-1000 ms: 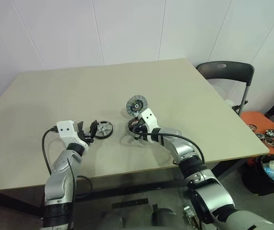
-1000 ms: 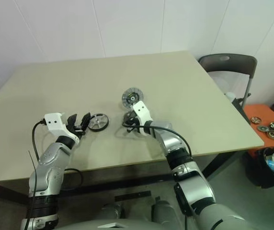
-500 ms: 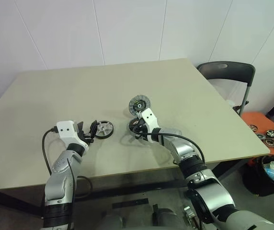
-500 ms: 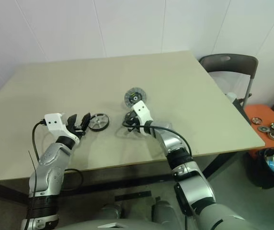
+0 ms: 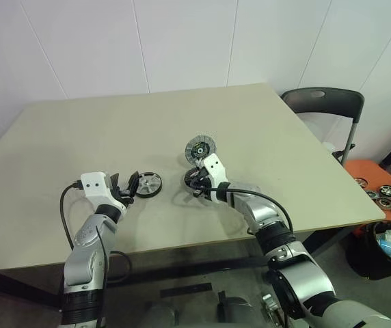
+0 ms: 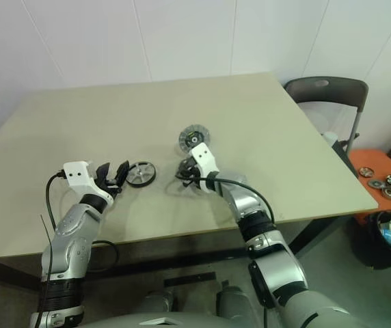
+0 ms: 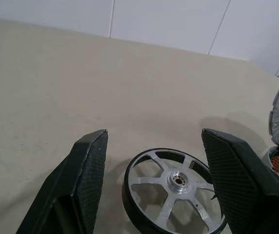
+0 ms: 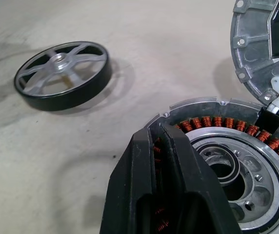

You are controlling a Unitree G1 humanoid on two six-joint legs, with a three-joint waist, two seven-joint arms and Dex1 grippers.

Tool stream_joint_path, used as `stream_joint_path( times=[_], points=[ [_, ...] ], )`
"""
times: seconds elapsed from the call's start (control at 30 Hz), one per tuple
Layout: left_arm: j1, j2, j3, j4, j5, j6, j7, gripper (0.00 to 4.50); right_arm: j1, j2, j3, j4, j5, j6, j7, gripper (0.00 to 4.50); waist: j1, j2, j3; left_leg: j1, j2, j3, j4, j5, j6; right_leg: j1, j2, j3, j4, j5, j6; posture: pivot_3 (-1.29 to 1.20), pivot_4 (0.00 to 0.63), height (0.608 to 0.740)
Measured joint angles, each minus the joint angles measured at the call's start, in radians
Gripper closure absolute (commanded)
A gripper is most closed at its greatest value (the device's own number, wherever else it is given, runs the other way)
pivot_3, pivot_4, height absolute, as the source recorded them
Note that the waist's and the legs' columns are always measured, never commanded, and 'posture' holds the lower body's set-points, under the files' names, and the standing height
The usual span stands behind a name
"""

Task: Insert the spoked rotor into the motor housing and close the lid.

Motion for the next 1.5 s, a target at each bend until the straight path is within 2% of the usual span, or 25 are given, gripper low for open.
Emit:
stream_joint_path(
  times=[0.37,0.63,1.5],
  points=[
    [-0.001,0.0,0.0,0.0,0.0,0.0,0.0,1.25,0.018,0.012,-0.008,-0.041,0.045,0.01,0.071,3.72,-0.002,0.0,0.0,0.0,0.0,0.0,-0.001,0.0,0.0,-0.001,0.0,0.0,0.0,0.0,0.0,0.0,0.0,0.74],
    [-0.003,0.0,0.0,0.0,0.0,0.0,0.0,1.25,0.047,-0.006,0.062,-0.112,0.02,-0.045,0.134,3.72,-0.001,0.0,0.0,0.0,0.0,0.0,0.0,0.0,0.0,0.0,0.0,0.0,0.0,0.0,0.0,0.0,0.0,0.74],
    [-0.003,0.0,0.0,0.0,0.0,0.001,0.003,1.25,0.045,-0.021,0.079,-0.017,-0.08,-0.14,0.072,3.71,-0.002,0.0,0.0,0.001,0.0,0.0,0.001,0.0,0.0,0.001,0.0,0.0,0.001,0.0,0.0,0.0,0.0,0.74]
  ],
)
